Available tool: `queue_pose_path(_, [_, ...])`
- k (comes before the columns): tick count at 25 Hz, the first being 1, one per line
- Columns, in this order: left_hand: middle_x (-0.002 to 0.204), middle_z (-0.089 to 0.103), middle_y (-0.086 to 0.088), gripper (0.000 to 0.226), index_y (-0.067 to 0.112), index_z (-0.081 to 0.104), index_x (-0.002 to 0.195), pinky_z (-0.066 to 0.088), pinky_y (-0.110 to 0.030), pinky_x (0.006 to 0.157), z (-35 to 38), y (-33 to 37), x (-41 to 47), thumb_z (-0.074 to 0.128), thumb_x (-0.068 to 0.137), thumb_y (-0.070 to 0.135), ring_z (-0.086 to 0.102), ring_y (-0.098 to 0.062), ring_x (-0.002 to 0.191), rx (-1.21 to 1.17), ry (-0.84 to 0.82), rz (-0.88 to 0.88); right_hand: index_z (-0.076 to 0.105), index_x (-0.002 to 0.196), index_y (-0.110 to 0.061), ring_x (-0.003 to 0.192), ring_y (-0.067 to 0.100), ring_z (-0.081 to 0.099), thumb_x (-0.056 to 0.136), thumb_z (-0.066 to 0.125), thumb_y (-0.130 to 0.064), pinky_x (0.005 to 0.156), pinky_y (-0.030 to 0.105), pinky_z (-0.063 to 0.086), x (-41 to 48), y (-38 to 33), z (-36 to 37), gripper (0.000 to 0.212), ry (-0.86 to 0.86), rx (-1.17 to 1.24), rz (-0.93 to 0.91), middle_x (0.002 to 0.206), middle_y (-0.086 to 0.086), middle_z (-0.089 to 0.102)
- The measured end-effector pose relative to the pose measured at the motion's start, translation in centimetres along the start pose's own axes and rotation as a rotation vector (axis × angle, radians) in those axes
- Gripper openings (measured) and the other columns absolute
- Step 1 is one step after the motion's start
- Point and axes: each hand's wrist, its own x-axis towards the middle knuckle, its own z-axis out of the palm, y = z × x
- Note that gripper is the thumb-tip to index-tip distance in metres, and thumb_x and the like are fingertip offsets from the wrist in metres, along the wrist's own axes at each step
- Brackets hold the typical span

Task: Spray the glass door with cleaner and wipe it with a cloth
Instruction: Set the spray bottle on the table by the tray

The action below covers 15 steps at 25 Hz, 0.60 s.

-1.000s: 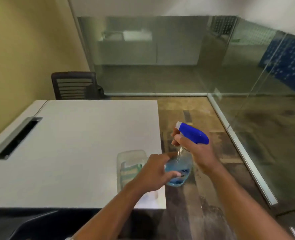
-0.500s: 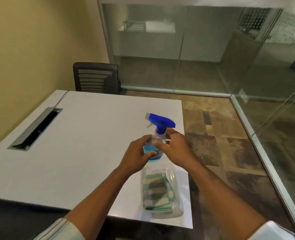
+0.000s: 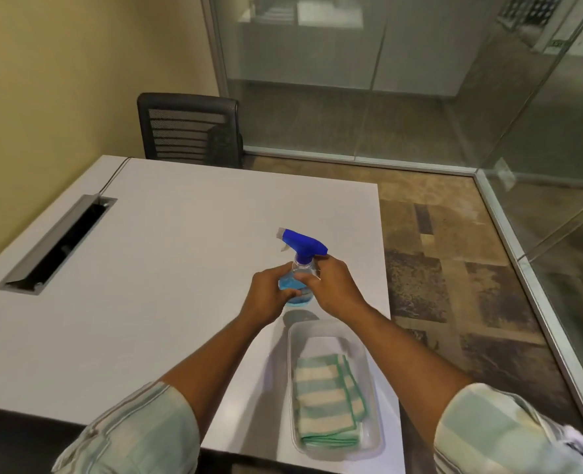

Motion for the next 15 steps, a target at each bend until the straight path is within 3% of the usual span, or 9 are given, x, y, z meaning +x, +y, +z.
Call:
queue_pose_path(5, [0.098,0.077,0.007,0.034,0.008,0.080,0.119,0.044,0.003,0.075,1.9,-2.5,0.7,0.086,0.087,-0.001,0.066,0.021,0.084,0.016,-0.039,-0.059,0.067,0.127,-0.010,0.097,0.017,0.064,0.101,0.073,-0.014,0.073,0.012,0.045,1.3,2.2,1.6,0.027,-0.027,-0.080,0.040,0.107,0.000,0.067])
queue_pose_path(7, [0.098,0.077,0.006,0.032,0.007,0.080,0.119,0.045,0.002,0.075,2.5,-3.0,0.9,0.085,0.089,-0.002,0.067,0.020,0.084,0.014,-0.044,-0.057,0.066,0.127,-0.010,0.098,0.018,0.064,0.102,0.071,-0.014,0.073,0.015,0.044,1.5,2.7,1.9,0.026,-0.018,-0.094,0.053,0.107,0.000,0.066])
queue_pose_path(12, [0.108,0.082,-0.003,0.030,0.008,0.080,0.120,0.046,0.003,0.076,3.3,-4.3,0.5,0.084,0.091,0.002,0.069,0.000,0.080,0.013,-0.057,-0.078,0.066,0.126,-0.009,0.098,0.017,0.064,0.102,0.071,-0.013,0.070,0.011,0.043,1.6,3.5,2.2,0.024,-0.040,-0.098,0.084,0.106,0.000,0.066])
queue_pose_path(15, [0.114,0.083,-0.010,0.030,0.008,0.080,0.120,0.047,0.001,0.076,3.8,-4.8,0.6,0.083,0.090,0.000,0.068,-0.010,0.082,-0.001,-0.054,-0.081,0.067,0.125,-0.009,0.098,0.019,0.066,0.103,0.069,-0.013,0.078,0.020,0.050,1.5,4.1,2.5,0.023,-0.049,-0.101,0.100,0.106,0.001,0.067])
